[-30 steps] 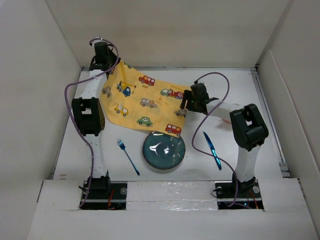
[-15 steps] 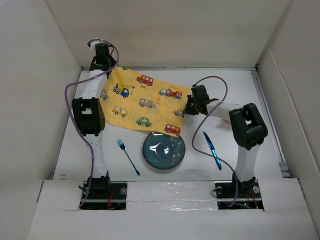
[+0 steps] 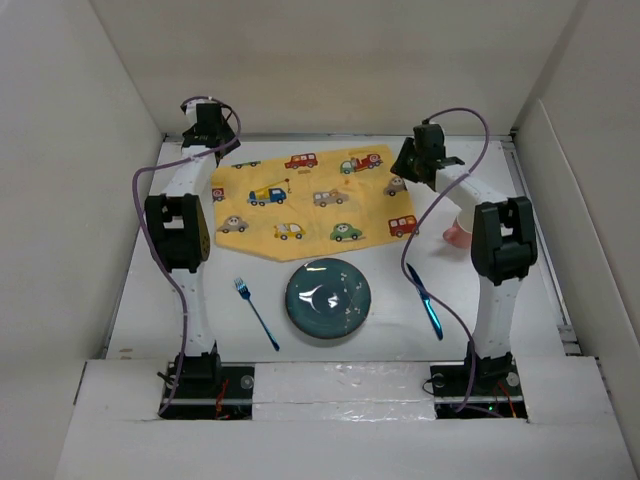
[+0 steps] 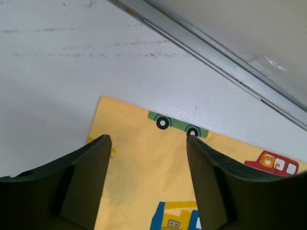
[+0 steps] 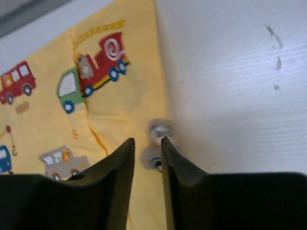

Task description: Set the dinner table for one person

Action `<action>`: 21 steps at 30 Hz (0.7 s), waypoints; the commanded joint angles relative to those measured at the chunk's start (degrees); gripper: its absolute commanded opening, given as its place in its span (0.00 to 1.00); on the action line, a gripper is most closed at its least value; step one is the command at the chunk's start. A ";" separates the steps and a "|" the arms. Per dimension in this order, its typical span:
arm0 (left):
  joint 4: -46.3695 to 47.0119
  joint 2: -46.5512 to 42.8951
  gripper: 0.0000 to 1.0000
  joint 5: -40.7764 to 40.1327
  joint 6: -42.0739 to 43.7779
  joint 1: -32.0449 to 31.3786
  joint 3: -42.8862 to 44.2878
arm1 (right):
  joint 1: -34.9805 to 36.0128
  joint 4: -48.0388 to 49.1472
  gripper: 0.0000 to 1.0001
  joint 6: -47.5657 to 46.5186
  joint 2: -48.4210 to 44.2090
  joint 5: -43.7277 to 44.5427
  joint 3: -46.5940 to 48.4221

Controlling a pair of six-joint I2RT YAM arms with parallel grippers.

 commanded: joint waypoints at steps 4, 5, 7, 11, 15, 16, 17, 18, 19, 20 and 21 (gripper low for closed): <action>2.76 -13.64 0.63 0.18 -0.97 0.20 -13.14 | 2.11 1.44 0.53 -1.24 -4.53 -3.69 -8.28; 3.46 -15.49 0.63 0.36 -1.59 0.20 -15.63 | 2.73 4.25 0.54 -1.15 -6.12 -3.96 -11.19; 5.75 -22.08 0.58 0.97 -2.38 -1.02 -24.73 | 4.31 6.03 0.51 -0.45 -10.69 -2.91 -18.49; 8.14 -34.45 0.50 -0.07 -5.88 -8.64 -40.05 | 12.80 11.04 0.05 -0.71 -17.28 -2.92 -28.25; 9.62 -44.56 0.50 -0.78 -10.63 -8.77 -51.13 | 15.21 14.47 0.10 -0.27 -20.80 -1.32 -32.74; 9.89 -46.60 0.53 -1.22 -13.17 -7.72 -56.90 | 15.82 15.52 0.16 0.25 -21.77 -1.32 -35.45; 10.50 -48.53 0.54 -1.83 -14.07 -6.84 -59.92 | 15.83 17.44 0.22 0.43 -23.69 -1.32 -36.69; 11.81 -51.86 0.57 -2.44 -14.77 -5.00 -62.65 | 15.83 17.98 0.35 0.69 -24.32 -1.32 -37.49; 12.26 -53.29 0.64 -3.15 -16.17 -4.20 -67.02 | 15.83 18.16 0.40 0.70 -24.76 -1.32 -38.10; 12.52 -54.17 0.66 -2.02 -16.88 -3.41 -68.72 | 15.83 17.56 0.43 0.44 -24.85 -1.32 -38.29; 13.48 -55.14 0.67 -0.71 -17.50 -2.62 -69.96 | 15.22 17.29 0.48 0.35 -24.68 -1.32 -38.11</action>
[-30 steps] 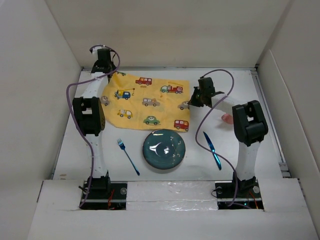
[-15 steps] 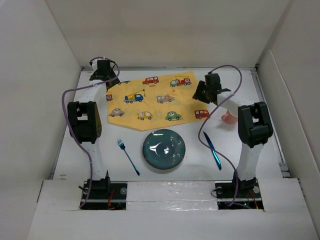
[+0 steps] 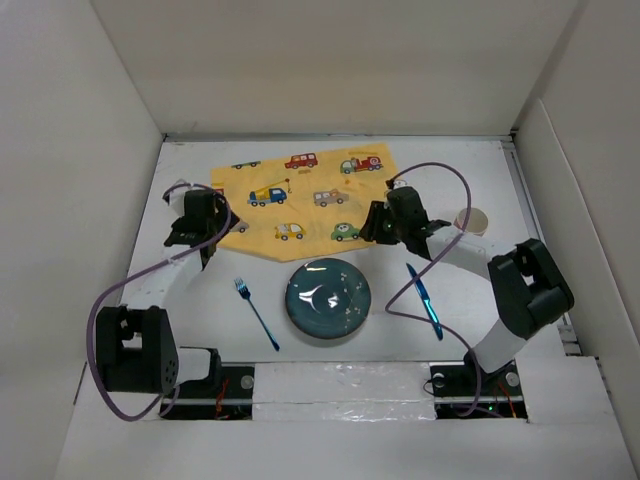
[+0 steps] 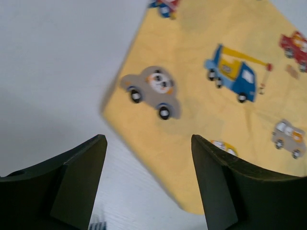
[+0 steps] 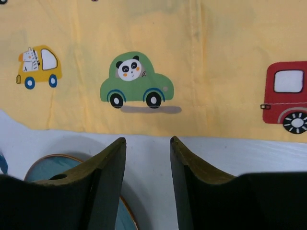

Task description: Set the dinner table for one person

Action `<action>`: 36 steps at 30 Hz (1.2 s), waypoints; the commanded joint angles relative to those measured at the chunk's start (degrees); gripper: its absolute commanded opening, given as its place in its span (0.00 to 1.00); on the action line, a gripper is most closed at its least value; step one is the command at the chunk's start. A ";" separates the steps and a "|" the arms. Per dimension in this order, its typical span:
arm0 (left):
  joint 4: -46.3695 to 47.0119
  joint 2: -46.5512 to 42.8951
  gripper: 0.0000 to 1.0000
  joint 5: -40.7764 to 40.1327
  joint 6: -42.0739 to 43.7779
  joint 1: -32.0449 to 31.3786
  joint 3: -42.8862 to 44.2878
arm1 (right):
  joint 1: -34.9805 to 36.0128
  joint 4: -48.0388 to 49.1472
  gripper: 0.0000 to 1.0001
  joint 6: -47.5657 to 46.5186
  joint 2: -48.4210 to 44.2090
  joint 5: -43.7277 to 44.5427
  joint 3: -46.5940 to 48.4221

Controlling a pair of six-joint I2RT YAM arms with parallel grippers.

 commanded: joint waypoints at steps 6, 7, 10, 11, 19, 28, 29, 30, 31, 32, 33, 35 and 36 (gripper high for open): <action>3.27 4.96 0.72 2.13 -9.12 3.41 -5.72 | -4.58 5.61 0.50 0.08 -1.24 -1.92 -1.63; 3.27 5.00 0.72 2.14 -9.13 3.41 -5.72 | -4.58 5.62 0.50 0.08 -1.68 -2.11 -2.25; 6.42 7.19 0.70 2.58 -11.06 3.41 -6.33 | -4.58 5.97 0.50 0.17 -2.12 -2.63 -2.52; 7.65 7.72 0.69 3.10 -11.50 3.41 -6.33 | -4.58 5.97 0.50 0.08 -2.04 -2.55 -2.43; 9.51 16.86 0.34 2.32 -10.90 3.41 -2.56 | -6.34 6.32 0.54 0.43 1.74 -3.42 -1.38; -1.73 8.79 0.00 0.20 -2.38 0.42 11.23 | -6.87 6.41 0.54 1.31 7.63 -4.04 1.61; -4.70 7.56 0.00 1.77 -1.15 0.42 12.55 | -7.39 6.50 0.54 1.31 7.98 -4.21 1.96; -6.56 5.20 0.00 1.70 1.04 0.42 14.13 | -7.40 6.41 0.54 1.40 8.77 -4.74 2.40; -8.06 4.48 0.00 1.35 2.54 0.42 17.19 | -7.40 6.50 0.53 1.66 9.21 -4.92 2.67; -11.12 4.21 0.04 1.18 3.95 0.42 18.96 | -7.92 6.67 0.53 1.84 9.56 -5.09 2.84; -12.89 4.81 0.11 0.83 6.49 0.42 20.98 | -7.92 6.93 0.54 2.02 9.83 -5.97 2.84; -19.01 10.05 0.44 -1.89 10.18 0.42 28.96 | -8.45 7.64 0.54 2.45 10.27 -6.76 2.58; -19.06 10.09 0.45 -1.90 10.20 0.42 30.48 | -8.45 7.64 0.54 2.46 10.18 -6.77 2.41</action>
